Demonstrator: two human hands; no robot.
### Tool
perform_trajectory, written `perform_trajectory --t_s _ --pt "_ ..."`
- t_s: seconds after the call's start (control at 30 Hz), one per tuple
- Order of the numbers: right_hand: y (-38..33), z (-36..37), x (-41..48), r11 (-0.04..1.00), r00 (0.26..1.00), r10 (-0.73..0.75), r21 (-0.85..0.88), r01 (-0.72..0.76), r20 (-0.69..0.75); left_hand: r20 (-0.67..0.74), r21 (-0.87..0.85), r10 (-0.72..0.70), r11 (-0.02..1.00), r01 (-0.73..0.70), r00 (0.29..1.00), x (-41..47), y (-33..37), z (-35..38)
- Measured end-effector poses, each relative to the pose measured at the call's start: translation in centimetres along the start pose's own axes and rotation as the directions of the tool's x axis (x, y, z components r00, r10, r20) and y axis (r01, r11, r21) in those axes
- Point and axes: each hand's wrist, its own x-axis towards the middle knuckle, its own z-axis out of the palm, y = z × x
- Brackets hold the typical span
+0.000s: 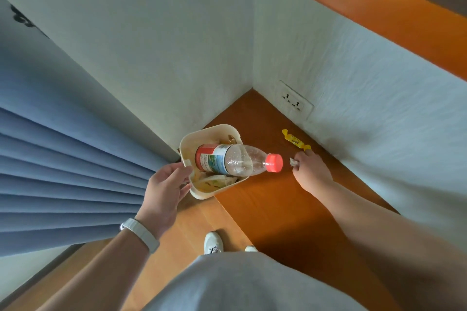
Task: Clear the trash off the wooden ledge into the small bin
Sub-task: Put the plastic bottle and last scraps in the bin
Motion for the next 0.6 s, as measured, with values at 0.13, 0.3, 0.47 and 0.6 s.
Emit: perform_trajectory --t_s 0.13,0.3,0.47,0.6 --pt "-0.4 0.3 -0.8 0.999 0.996 0.037 0.03 -0.039 0.081 0.007 0.005 0.004 1.0 -0.004 1.0 0.0 -0.3 -0.1" --pt "-1.6 -1.4 -2.4 0.964 0.993 0.116 0.238 -0.121 0.035 0.067 -0.003 0.017 1.0 -0.017 0.998 0.3 -0.6 -0.4" --pt "-4.1 -7.0 -3.6 0.821 0.992 0.128 0.562 -0.094 -0.022 0.155 -0.001 0.029 1.0 -0.029 0.988 0.2 -0.8 -0.9" --pt "-7.2 -11.8 -5.2 0.753 0.994 -0.027 0.652 0.092 -0.109 0.19 -0.003 0.037 0.999 -0.037 0.981 -0.4 -0.8 -1.4"
